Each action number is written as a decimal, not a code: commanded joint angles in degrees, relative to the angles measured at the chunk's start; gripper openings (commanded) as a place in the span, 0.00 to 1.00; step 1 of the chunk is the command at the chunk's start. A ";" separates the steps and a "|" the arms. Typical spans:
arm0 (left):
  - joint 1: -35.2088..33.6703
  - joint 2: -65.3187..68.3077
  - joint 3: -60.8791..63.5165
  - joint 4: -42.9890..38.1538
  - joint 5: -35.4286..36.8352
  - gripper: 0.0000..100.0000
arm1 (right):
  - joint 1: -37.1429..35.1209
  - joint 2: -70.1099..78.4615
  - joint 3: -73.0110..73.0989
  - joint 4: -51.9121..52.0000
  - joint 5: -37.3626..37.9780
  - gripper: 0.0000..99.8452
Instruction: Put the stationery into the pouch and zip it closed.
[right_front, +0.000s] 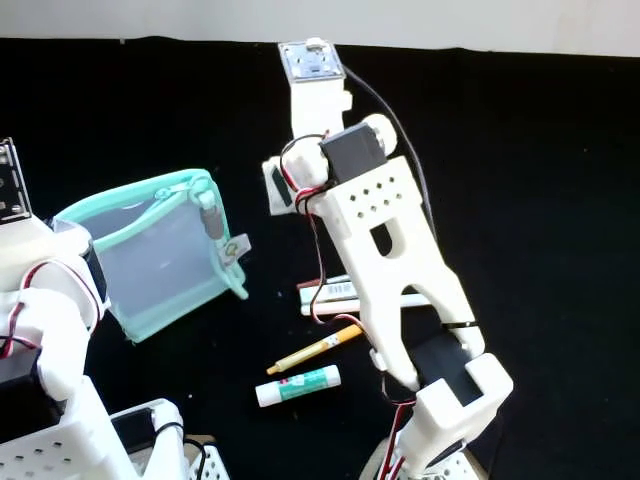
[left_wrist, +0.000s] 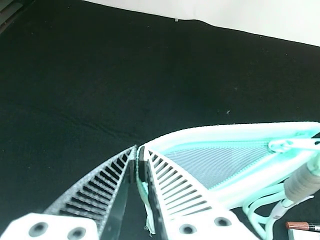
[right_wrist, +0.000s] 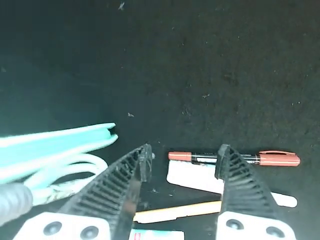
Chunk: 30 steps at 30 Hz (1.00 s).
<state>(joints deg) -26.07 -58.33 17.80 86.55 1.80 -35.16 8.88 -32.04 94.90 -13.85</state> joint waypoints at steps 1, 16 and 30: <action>-0.48 -0.40 -0.75 -1.14 -0.44 0.01 | -0.22 -1.98 2.33 -0.31 5.98 0.22; -0.48 -0.31 -0.75 -1.14 -0.53 0.01 | 2.95 -2.33 16.48 -0.04 20.22 0.15; -0.75 -0.31 -0.75 -0.88 -0.53 0.01 | 1.89 -33.63 59.38 -15.96 31.56 0.15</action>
<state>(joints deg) -26.15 -58.33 17.80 86.55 1.71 -32.88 -16.09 19.47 81.98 15.96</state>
